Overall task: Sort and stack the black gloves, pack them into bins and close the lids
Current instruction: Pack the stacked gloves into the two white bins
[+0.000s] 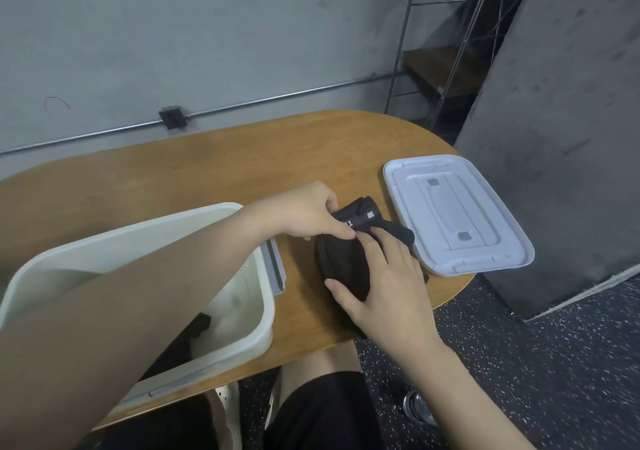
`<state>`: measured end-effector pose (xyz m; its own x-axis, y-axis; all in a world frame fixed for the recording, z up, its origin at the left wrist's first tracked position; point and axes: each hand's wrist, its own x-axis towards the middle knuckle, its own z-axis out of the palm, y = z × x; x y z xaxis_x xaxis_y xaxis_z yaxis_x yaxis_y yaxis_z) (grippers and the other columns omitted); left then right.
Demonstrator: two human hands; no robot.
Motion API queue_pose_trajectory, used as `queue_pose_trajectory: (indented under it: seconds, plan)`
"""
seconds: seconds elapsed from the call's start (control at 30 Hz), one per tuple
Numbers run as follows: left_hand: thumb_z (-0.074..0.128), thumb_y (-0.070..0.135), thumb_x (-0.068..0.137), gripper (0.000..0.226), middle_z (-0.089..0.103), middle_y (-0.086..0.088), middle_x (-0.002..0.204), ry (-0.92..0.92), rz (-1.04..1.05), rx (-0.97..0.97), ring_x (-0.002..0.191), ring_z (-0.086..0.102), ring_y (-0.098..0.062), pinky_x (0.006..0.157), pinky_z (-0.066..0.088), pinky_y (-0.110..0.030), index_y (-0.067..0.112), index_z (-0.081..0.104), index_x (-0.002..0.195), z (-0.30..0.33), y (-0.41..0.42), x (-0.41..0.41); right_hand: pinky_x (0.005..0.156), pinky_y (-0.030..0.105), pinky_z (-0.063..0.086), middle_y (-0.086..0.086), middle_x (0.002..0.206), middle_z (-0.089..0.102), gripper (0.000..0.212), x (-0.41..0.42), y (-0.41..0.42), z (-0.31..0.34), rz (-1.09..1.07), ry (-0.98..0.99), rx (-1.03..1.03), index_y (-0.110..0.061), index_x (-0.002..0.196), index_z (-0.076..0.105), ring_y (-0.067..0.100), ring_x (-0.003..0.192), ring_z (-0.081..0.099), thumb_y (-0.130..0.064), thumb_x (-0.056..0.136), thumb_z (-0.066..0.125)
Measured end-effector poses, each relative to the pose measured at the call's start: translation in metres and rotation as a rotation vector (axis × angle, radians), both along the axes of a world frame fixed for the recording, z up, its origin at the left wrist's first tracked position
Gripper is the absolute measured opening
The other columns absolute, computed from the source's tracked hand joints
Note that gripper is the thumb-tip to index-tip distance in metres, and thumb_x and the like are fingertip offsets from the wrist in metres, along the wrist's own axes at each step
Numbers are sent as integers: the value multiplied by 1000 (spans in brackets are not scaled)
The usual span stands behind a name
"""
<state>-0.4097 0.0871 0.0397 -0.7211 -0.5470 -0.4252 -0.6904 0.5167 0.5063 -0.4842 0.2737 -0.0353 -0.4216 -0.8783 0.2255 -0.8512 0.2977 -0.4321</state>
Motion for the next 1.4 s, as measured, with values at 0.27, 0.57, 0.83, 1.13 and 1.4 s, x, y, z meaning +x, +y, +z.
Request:
queue_pose_trajectory:
  seconds: [0.27, 0.57, 0.83, 1.13, 1.4]
  plan:
    - [76, 53, 87, 48, 71, -6, 93, 43, 150, 126, 74, 67, -17, 82, 55, -30, 8, 71, 103, 3, 0, -8, 114, 47, 38, 5, 149, 45, 81, 5, -7, -2, -86, -75, -1, -16, 146, 44, 26, 140, 40, -61, 84, 69]
    - [81, 52, 82, 52, 70, -9, 103, 120, 236, 253, 82, 66, -17, 66, 55, -24, 7, 70, 106, 0, 1, -7, 107, 50, 45, 8, 139, 51, 86, 14, -15, -4, -180, -57, -43, -11, 140, 47, 30, 132, 48, -59, 76, 78]
    - [77, 39, 91, 41, 78, -12, 100, 182, 232, 373, 89, 78, -25, 86, 64, -39, 3, 71, 108, 6, 8, -7, 109, 51, 44, 9, 139, 52, 88, 23, -20, -6, -234, -34, -57, -10, 140, 45, 31, 133, 48, -61, 75, 76]
    - [73, 25, 96, 31, 76, -12, 98, 291, 245, 500, 88, 75, -18, 83, 63, -33, -1, 64, 110, 13, 18, -4, 110, 52, 44, 14, 141, 55, 70, 30, -24, -6, -268, 6, -47, -5, 142, 46, 33, 133, 52, -23, 80, 75]
    - [72, 26, 97, 35, 75, -7, 92, 345, 248, 566, 77, 77, -10, 81, 64, -31, 1, 62, 118, 27, 26, 0, 84, 45, 61, 17, 117, 73, 52, 19, -24, 4, -292, 41, -122, -1, 127, 63, 34, 104, 73, 8, 77, 73]
